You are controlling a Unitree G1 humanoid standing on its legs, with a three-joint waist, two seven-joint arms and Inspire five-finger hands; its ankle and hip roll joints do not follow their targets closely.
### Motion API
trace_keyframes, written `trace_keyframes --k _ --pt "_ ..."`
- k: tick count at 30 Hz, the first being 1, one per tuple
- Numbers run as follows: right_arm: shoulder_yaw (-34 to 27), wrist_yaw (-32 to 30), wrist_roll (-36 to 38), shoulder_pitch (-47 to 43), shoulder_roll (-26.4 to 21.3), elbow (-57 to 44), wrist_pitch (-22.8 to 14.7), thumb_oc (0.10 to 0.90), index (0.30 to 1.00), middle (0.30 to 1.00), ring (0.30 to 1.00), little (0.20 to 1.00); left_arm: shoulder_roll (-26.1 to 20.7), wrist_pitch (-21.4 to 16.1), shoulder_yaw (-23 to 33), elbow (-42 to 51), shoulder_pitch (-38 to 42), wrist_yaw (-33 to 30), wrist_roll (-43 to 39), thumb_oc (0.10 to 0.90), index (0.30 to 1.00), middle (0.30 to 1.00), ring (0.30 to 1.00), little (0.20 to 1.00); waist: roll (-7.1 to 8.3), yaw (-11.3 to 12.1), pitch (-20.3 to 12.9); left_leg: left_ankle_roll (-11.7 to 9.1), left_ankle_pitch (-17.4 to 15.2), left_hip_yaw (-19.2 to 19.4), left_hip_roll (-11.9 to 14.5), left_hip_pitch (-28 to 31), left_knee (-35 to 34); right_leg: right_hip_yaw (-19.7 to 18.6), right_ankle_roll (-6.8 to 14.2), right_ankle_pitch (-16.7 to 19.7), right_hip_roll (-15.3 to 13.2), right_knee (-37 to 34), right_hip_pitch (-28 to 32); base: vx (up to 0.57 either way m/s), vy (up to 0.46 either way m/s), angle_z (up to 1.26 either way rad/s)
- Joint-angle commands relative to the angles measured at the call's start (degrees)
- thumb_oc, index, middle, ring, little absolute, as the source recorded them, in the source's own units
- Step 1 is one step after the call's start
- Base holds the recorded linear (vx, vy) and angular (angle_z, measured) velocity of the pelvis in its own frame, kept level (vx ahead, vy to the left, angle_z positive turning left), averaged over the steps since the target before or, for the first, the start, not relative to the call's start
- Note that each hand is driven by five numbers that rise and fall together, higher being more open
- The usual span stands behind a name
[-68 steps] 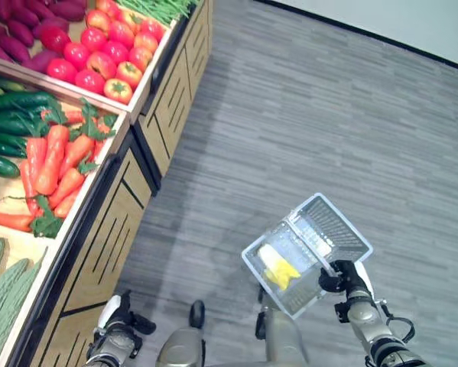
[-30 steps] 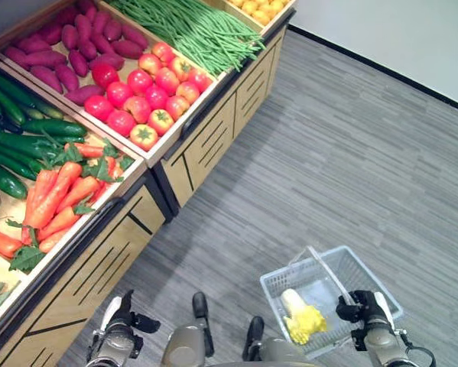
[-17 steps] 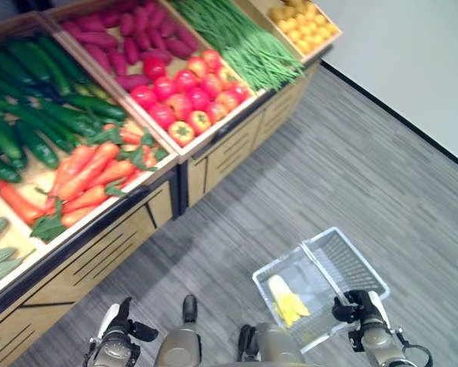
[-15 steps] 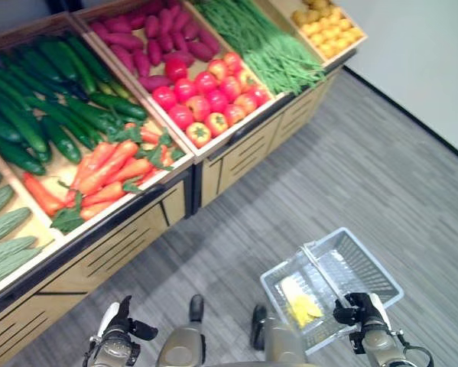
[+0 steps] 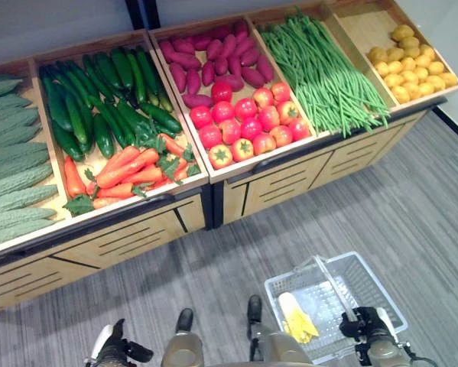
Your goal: Get the vegetables into the basket
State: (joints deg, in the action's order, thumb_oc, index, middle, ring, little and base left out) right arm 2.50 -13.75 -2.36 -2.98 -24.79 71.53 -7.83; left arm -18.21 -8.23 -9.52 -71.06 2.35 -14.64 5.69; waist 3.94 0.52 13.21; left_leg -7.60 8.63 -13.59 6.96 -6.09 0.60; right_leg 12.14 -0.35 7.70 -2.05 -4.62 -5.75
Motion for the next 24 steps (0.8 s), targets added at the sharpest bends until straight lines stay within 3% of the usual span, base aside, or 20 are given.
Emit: trace_keyframes --k 1,2,5,13,20,21,24 --pt "-2.32 -3.08 1.6 1.41 -4.71 -0.94 -1.94 0.4 0.3 0.3 0.3 0.3 -3.03 -0.05 0.6 0.11 3.16 -2.04 0.02 0.9 1.0 1.0 1.0 1.0 0.02 -1.41 -1.03 1.27 -5.34 14.67 3.67 2.26 -0.11 -3.33 8.02 -2.0 -6.59 7.93 -3.94 -0.02 -0.112 0.7" --pt "-2.32 -3.08 1.6 1.41 -4.71 -0.94 -1.95 0.4 0.3 0.3 0.3 0.3 -3.02 -0.04 0.59 0.11 3.15 -2.04 0.03 0.9 1.0 1.0 1.0 1.0 0.02 -1.37 -1.03 1.25 -5.32 14.72 3.69 2.31 -0.17 -3.36 8.02 -2.0 -6.58 7.91 -3.93 -0.02 -0.074 0.83" --pt "-2.53 -3.28 2.4 1.97 -3.88 -0.95 -1.77 0.4 0.3 0.3 0.3 0.3 -2.32 0.42 0.32 -0.32 3.26 -2.2 0.86 0.9 1.0 1.0 1.0 1.0 -1.0 -2.43 -1.44 0.7 -3.09 22.11 4.6 1.93 -1.62 -0.86 8.09 -1.83 -6.8 6.54 -2.94 -0.01 -0.022 0.55" --pt "-0.76 -1.71 1.57 1.59 -2.23 -0.62 -1.95 0.4 0.3 0.3 0.3 0.3 -0.86 0.96 4.39 -4.05 0.32 -1.25 0.05 0.9 1.0 1.0 1.0 1.0 -1.19 -1.71 -3.49 0.45 -2.78 22.57 3.91 4.05 -4.82 -0.94 9.14 0.29 -7.19 2.16 -0.38 0.06 0.053 0.09" --pt "-0.26 -0.73 -0.24 2.47 -1.55 -0.13 -1.63 0.4 0.3 0.3 0.3 0.3 -2.13 1.49 12.21 -6.83 -0.98 -2.91 -4.77 0.9 1.0 1.0 1.0 1.0 -0.75 -1.07 -4.47 0.87 -3.76 22.98 2.84 5.3 -5.29 -1.67 9.78 1.24 -8.25 1.53 0.31 0.03 0.091 -0.05" --pt "0.17 -0.76 -1.13 3.05 -0.94 -0.27 -1.8 0.4 0.3 0.3 0.3 0.3 -4.02 0.83 16.39 -6.38 -0.5 -6.31 -7.83 0.9 1.0 1.0 1.0 1.0 -0.66 -0.9 -4.78 0.88 -3.93 22.96 2.59 5.71 -5.55 -1.86 9.95 1.47 -8.48 1.28 0.47 0.02 0.061 0.0" --pt "1.22 -1.73 -2.29 4.04 0.62 -0.14 -2.52 0.4 0.3 0.3 0.3 0.3 -8.48 -0.62 22.03 -4.74 0.94 -16.83 -8.7 0.9 1.0 1.0 1.0 1.0 -0.2 -0.8 -5.08 0.67 -4.31 23.11 2.45 6.23 -5.6 -1.98 10.24 1.64 -8.57 1.06 0.78 0.01 0.034 0.0"
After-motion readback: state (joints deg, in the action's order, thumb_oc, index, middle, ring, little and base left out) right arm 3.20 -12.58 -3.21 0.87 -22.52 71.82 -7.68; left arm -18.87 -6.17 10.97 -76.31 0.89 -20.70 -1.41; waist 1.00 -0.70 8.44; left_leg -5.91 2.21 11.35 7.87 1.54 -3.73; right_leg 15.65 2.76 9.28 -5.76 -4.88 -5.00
